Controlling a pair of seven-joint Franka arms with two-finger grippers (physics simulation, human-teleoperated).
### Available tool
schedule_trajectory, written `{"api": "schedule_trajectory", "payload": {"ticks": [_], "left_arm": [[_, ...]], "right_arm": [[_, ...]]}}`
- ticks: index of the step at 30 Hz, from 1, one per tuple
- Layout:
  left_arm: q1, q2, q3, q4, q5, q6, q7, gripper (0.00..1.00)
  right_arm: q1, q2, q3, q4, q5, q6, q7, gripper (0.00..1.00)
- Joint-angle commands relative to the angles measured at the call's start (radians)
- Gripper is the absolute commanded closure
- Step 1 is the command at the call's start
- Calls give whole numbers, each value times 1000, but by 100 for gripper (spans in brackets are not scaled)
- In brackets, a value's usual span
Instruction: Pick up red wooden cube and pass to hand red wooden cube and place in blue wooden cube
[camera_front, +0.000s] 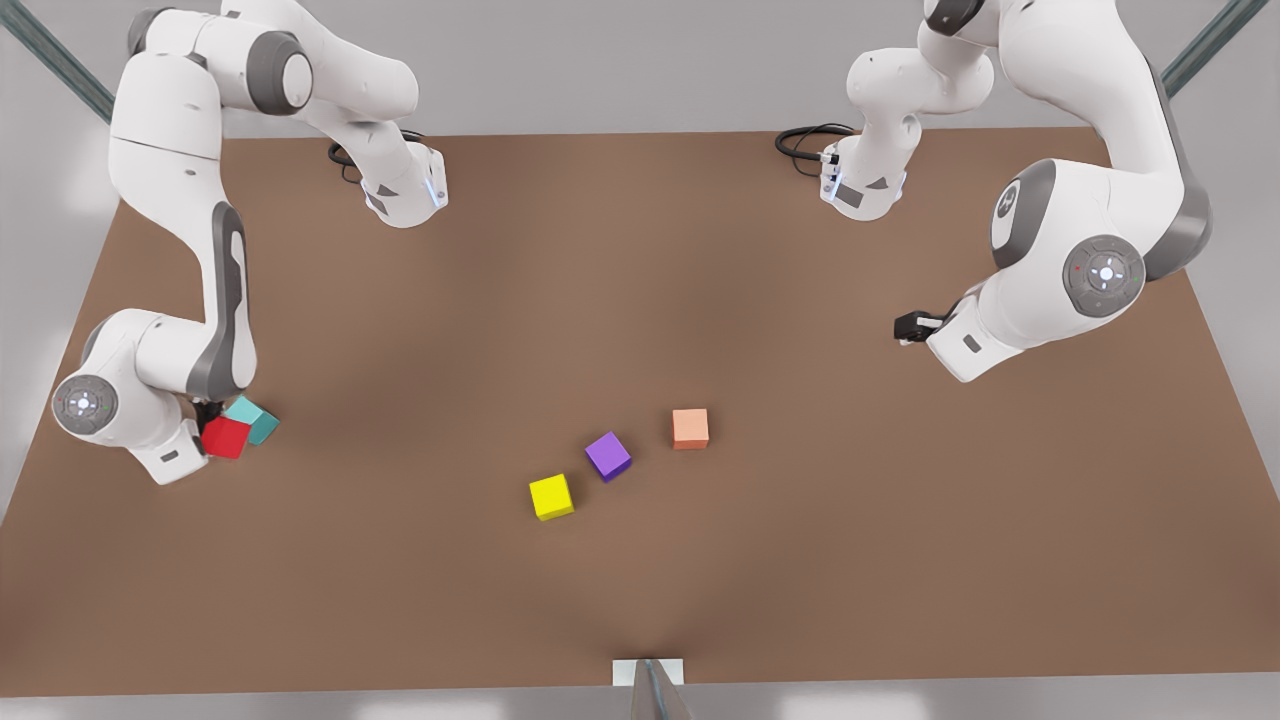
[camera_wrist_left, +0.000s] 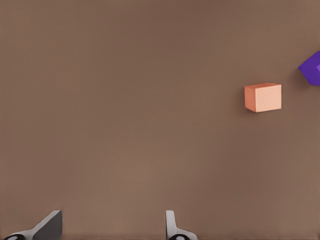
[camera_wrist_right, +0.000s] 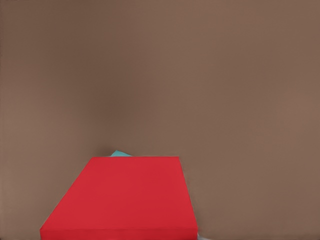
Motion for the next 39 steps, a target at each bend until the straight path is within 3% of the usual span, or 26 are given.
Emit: {"api": "schedule_trajectory", "payload": {"ticks": [1,8,29,31,32,33,39], "left_arm": [[0,0,0,-1,0,-5,11,0],[0,0,0,-3,0,-5,11,0],[2,10,0,-3,0,-10,9,0],[0,10,0,-3,0,-10,9,0],[0,10,0,-3,0,-10,9,0],[0,10,1,-3,0,-10,9,0],[2,12,0,-3,0,-10,9,0]], "right_arm": [[-1,-27,0,-52,-5,93,131,40],[-29,-75,-2,-198,-8,225,128,40],[-107,-27,3,-258,1,280,108,39],[-107,-27,3,-262,5,280,108,36],[-107,-27,3,-264,6,280,108,26],[-107,-27,3,-264,12,280,108,3],[-105,-27,4,-265,23,274,113,0]]}}
